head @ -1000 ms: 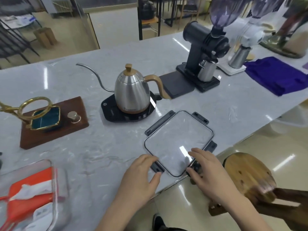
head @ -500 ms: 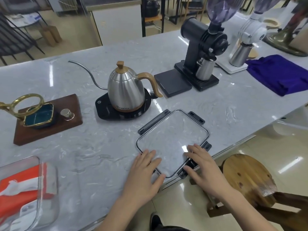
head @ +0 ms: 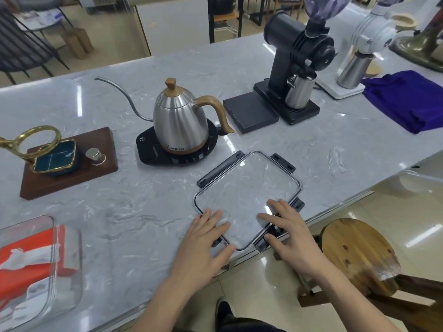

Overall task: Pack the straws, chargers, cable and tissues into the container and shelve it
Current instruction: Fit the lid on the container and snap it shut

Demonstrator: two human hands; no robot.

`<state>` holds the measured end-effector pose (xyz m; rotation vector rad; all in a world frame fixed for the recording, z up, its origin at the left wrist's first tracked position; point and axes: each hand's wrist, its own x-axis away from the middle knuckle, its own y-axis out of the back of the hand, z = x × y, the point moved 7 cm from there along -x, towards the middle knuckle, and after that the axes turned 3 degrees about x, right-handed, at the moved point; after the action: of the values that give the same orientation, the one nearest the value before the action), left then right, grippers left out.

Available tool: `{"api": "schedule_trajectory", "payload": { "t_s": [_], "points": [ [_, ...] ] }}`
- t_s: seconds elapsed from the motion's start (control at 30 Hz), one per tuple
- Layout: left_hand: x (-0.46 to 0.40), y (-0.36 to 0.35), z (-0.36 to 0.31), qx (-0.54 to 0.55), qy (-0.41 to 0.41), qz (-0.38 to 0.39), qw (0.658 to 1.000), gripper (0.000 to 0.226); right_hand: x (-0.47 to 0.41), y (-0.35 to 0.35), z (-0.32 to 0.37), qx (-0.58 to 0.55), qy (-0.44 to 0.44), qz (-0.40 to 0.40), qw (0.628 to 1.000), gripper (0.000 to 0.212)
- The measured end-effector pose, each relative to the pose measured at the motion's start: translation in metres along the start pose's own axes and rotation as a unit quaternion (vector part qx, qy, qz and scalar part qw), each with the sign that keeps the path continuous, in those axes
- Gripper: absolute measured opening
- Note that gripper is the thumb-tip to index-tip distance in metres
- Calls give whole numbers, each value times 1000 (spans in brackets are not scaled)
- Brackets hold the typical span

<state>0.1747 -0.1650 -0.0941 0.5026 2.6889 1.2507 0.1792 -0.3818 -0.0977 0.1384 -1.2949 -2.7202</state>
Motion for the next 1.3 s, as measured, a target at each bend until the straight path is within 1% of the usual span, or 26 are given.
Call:
{"api": "schedule_trajectory", "payload": {
  "t_s": [0.23, 0.33, 0.4, 0.47, 0.53, 0.6, 0.67, 0.73, 0.8, 0.87, 0.93, 1.03, 1.2, 1.3],
  "points": [
    [1, -1, -1, 7, 3, 4, 1000, 58, 0, -4, 0, -11, -12, 11, 1000, 50],
    [2, 0, -2, 0, 0, 1, 1000, 59, 2, -5, -2, 10, 2, 25, 1000, 50],
    [2, 0, -2, -6, -5, -2, 1000, 59, 6, -6, -4, 40, 28, 49, 998, 51],
    [4, -2, -2, -9, -10, -3, 1000, 61, 11, -6, -5, 62, 51, 72, 994, 57],
    [6, -3, -1, -14, -21, -10, 1000, 65, 15, -6, -3, 88, 67, 85, 990, 67],
    [8, -4, 0, -23, -35, -19, 999, 68, 18, -7, -2, 132, 79, 63, 986, 75],
    [11, -6, 1, -34, -43, -25, 998, 72, 19, -7, 0, 150, 80, 15, 985, 74],
    [14, -7, 1, -41, -51, -39, 997, 75, 20, -6, 2, 145, 83, -40, 985, 66],
    [17, -7, 1, -46, -56, -53, 996, 75, 23, -3, 7, 149, 99, -93, 979, 51],
    [21, -8, 0, -58, -62, -63, 994, 73, 27, -3, 12, 157, 117, -125, 973, 43],
    [23, -8, 0, -71, -70, -69, 993, 72, 31, -3, 14, 158, 134, -135, 969, 40],
    [26, -6, -2, -73, -87, -79, 990, 69, 35, -3, 17, 144, 154, -133, 968, 46],
    [27, -3, -2, -66, -104, -92, 988, 61, 38, 4, 23, 119, 157, -158, 968, 42],
    [26, -4, 0, -83, -113, -83, 987, 67, 38, 10, 31, 102, 172, -179, 963, 41]
  ]
}}
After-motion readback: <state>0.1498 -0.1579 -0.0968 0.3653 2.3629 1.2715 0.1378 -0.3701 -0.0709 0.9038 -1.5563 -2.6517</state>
